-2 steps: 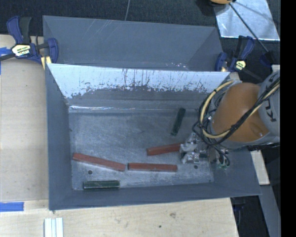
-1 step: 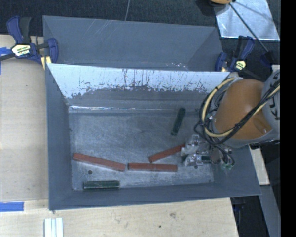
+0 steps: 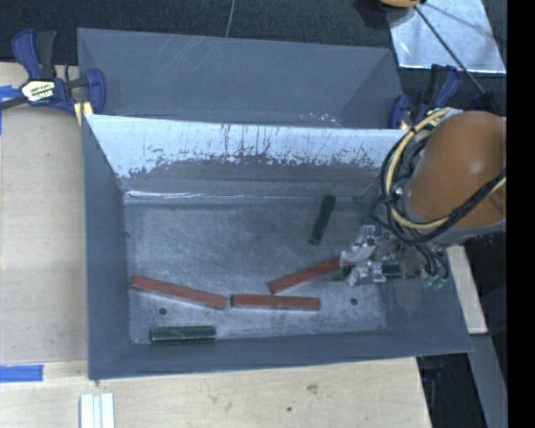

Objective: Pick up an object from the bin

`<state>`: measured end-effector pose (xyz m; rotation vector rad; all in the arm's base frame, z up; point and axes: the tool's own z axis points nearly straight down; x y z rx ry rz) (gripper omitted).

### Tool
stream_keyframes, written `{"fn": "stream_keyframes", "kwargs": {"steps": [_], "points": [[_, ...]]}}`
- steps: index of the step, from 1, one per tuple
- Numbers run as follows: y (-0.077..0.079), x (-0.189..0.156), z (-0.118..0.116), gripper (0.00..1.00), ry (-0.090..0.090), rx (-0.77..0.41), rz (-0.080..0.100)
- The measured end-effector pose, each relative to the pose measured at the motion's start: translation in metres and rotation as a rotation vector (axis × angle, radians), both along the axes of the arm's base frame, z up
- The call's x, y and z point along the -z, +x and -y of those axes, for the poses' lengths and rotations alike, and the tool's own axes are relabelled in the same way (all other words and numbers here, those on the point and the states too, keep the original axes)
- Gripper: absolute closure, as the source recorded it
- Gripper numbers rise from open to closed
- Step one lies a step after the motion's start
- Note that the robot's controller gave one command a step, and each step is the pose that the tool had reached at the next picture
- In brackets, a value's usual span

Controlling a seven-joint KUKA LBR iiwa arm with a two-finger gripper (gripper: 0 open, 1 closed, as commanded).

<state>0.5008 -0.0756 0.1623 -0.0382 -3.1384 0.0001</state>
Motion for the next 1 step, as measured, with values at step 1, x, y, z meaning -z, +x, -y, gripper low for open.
{"fn": "stream_keyframes", "kwargs": {"steps": [1], "points": [[0.0064,-0.043,-0.001,1.0,-0.001,-0.01,0.009]]}}
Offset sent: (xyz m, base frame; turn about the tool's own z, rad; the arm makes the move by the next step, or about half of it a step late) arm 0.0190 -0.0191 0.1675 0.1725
